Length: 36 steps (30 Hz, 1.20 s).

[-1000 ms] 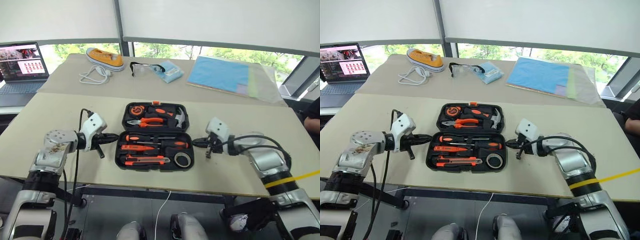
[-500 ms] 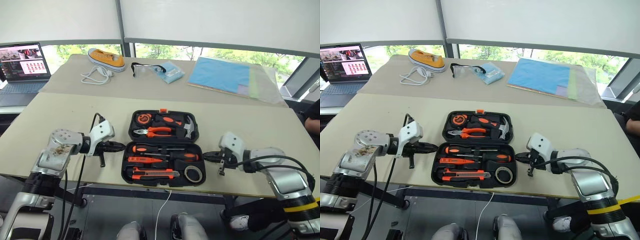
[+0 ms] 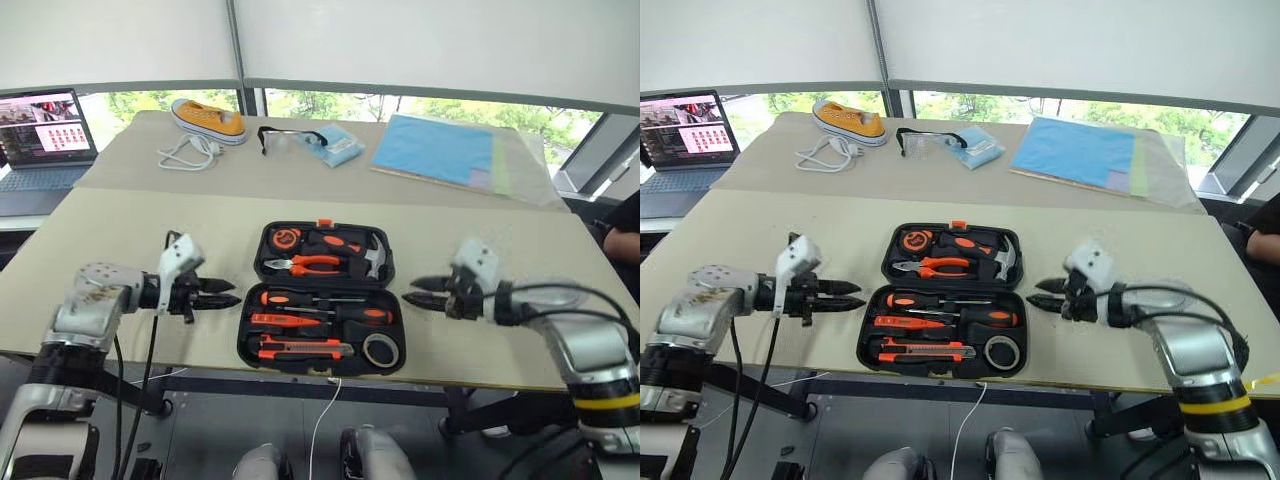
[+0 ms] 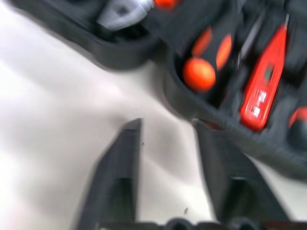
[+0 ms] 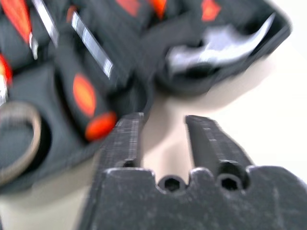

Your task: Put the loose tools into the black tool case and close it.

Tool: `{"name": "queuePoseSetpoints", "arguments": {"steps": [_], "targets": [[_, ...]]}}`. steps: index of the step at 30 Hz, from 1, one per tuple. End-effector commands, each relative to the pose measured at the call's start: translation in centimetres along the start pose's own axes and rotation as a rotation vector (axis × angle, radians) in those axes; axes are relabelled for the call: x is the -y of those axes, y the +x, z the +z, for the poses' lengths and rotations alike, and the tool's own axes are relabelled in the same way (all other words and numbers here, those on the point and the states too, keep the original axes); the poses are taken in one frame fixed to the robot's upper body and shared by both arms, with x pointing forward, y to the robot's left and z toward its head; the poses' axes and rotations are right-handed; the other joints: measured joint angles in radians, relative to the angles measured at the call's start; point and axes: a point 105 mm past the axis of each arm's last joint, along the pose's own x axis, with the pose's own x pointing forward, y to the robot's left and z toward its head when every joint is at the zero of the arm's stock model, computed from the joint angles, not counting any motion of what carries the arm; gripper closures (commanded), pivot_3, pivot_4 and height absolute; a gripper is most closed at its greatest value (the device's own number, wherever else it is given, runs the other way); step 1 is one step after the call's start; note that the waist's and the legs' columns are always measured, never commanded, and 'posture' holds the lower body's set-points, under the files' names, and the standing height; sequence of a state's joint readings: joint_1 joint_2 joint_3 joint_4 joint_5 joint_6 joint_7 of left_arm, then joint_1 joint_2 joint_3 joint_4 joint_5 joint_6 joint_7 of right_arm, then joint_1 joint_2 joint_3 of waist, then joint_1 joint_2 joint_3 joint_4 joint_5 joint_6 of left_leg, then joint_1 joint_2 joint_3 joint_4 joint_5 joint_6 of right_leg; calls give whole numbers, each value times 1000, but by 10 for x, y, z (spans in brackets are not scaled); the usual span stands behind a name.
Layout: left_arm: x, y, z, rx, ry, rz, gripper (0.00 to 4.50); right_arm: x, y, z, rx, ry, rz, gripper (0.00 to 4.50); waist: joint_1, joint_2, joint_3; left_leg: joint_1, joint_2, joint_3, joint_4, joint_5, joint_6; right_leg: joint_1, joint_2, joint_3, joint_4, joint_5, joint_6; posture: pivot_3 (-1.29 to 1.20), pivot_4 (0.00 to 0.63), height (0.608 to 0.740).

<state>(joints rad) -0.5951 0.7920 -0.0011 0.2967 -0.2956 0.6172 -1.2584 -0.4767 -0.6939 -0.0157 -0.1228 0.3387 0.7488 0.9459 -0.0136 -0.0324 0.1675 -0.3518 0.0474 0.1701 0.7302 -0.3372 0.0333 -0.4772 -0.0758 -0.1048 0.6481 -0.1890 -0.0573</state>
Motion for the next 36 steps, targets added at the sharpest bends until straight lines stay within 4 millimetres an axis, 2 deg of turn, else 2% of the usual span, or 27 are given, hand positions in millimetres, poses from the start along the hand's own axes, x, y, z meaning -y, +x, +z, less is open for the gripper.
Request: {"name": "queuePoseSetpoints", "arguments": {"steps": [1, 2, 3, 4, 7, 11, 14, 17, 23, 27, 28, 32, 36], "targets": [[-15, 4, 39, 119, -108, 69, 784, 20, 15, 22, 50, 127, -73, 963, 2, 0, 0, 0, 0, 0, 0, 0, 0, 0, 0, 0, 0, 0, 0, 0, 150, 718], [-17, 7, 48, 146, -127, 73, 572, 27, 20, 25, 50, 144, -108, 801, 2, 0, 0, 0, -1, 0, 0, 0, 1, 0, 0, 0, 0, 1, 0, 0, 150, 718], [-20, 14, 55, 164, -167, 83, 142, 36, 26, 26, 39, 181, -149, 449, 3, 0, 0, 0, -1, 0, 0, 1, 1, 0, -1, 0, 0, 2, -2, 0, 150, 718], [-23, 21, 59, 172, -200, 90, 0, 42, 32, 25, 24, 208, -174, 112, 3, 0, 0, -1, -1, 0, 0, 1, 1, 1, -1, -1, 0, 5, -6, 0, 150, 718], [-27, 36, 63, 164, -257, 108, 0, 52, 40, 17, -37, 222, -210, 112, 1, 0, 0, -1, -3, 0, 0, 1, 2, 1, -1, -1, 0, 5, -7, 0, 150, 718], [-34, 50, 51, 93, -239, 160, 0, 59, 46, 9, -68, 262, -240, 112, -6, 0, 0, -3, -2, 1, -3, 1, 2, 0, 0, -9, 0, 5, -7, 0, 150, 718], [-41, 53, 44, 78, -264, 195, 0, 60, 47, 7, -70, 284, -237, 112, -14, 0, 0, -5, -2, 1, -3, 1, 2, -1, 0, -11, 0, 5, -7, 0, 150, 718], [-44, 54, 39, 71, -284, 202, 790, 59, 49, 7, -60, 311, -234, 867, -19, 0, 0, -5, -2, 1, -3, 1, 1, -1, -1, -13, 0, 5, -7, 0, 150, 718], [-45, 59, 34, 72, -312, 190, 3211, 52, 54, 4, -59, 323, -209, 2997, -25, 0, 0, -1, -2, 0, -2, 2, 0, 0, -3, -10, 1, 5, -7, 0, 150, 718], [-43, 62, 34, 69, -311, 180, 4495, 52, 57, 4, -51, 343, -209, 4260, -25, 1, -1, 1, -2, 0, -1, 4, -3, 2, -3, -8, 2, 5, -7, 0, 150, 718], [-43, 63, 34, 68, -311, 176, 4500, 52, 57, 5, -45, 353, -210, 4480, -26, 1, -1, 2, -1, 0, -1, 4, -3, 3, -2, -8, 2, 5, -7, 0, 150, 718], [-41, 62, 34, 65, -304, 164, 4500, 55, 58, 19, 26, 374, -215, 4480, -26, 1, -1, 3, -1, 0, -1, 5, -4, 3, -2, -3, 3, 6, -7, 0, 150, 718], [-39, 61, 36, 74, -201, 155, 4500, 60, 54, 41, 114, 325, -247, 4480, -27, 1, -1, 3, -1, 0, -1, 5, -4, 3, -2, -2, 3, 6, -8, 0, 150, 718]]}}
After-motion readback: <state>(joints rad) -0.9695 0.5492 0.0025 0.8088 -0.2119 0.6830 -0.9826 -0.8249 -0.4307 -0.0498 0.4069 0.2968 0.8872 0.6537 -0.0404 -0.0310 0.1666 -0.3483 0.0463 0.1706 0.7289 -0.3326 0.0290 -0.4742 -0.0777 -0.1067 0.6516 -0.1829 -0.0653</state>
